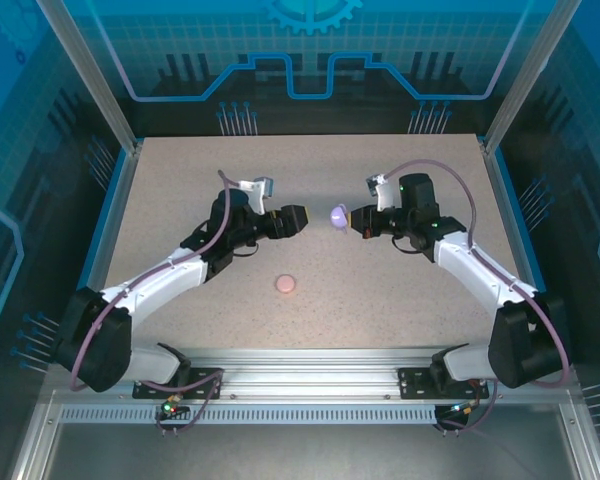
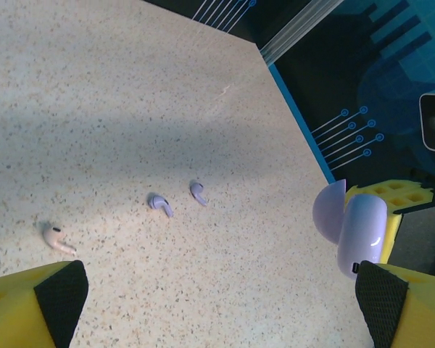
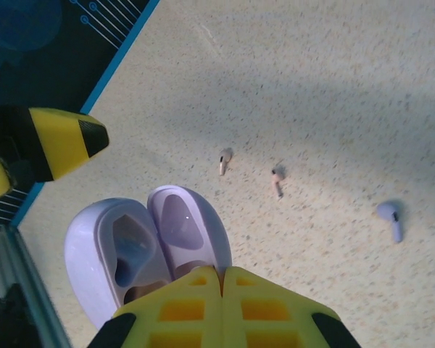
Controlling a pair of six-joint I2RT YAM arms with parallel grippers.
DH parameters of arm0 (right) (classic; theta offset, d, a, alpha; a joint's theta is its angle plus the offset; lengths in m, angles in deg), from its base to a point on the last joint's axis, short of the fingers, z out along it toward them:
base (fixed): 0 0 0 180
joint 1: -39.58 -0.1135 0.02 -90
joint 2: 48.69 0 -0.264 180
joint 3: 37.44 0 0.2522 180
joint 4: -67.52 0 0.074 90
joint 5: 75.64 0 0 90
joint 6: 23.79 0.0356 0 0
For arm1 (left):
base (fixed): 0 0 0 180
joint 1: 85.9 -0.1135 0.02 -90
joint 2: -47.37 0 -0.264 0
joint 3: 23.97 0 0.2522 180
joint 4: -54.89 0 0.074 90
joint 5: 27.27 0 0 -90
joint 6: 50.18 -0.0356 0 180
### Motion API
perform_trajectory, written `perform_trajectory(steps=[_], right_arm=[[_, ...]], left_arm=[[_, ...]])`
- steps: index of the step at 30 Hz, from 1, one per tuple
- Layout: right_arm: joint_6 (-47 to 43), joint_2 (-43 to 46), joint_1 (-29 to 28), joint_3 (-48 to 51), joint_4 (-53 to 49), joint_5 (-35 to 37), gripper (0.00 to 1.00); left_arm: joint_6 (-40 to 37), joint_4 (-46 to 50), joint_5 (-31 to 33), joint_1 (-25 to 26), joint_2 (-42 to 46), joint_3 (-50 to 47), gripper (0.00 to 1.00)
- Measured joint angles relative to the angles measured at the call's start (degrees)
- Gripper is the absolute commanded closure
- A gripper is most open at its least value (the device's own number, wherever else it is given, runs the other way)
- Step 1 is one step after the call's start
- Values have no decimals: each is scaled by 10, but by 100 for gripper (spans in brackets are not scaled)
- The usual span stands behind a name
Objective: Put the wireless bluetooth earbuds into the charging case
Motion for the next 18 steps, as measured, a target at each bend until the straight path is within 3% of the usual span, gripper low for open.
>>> perform_trajectory(steps=[9,18], right_arm=[[-118,-21,-4,-33,-47,59,100],[-172,-21,-24,-33,-62,89,100]], left_arm=[[-56,72,-18,-1,-38,69,1],[-173,214,-171,-1,-109,184,1]])
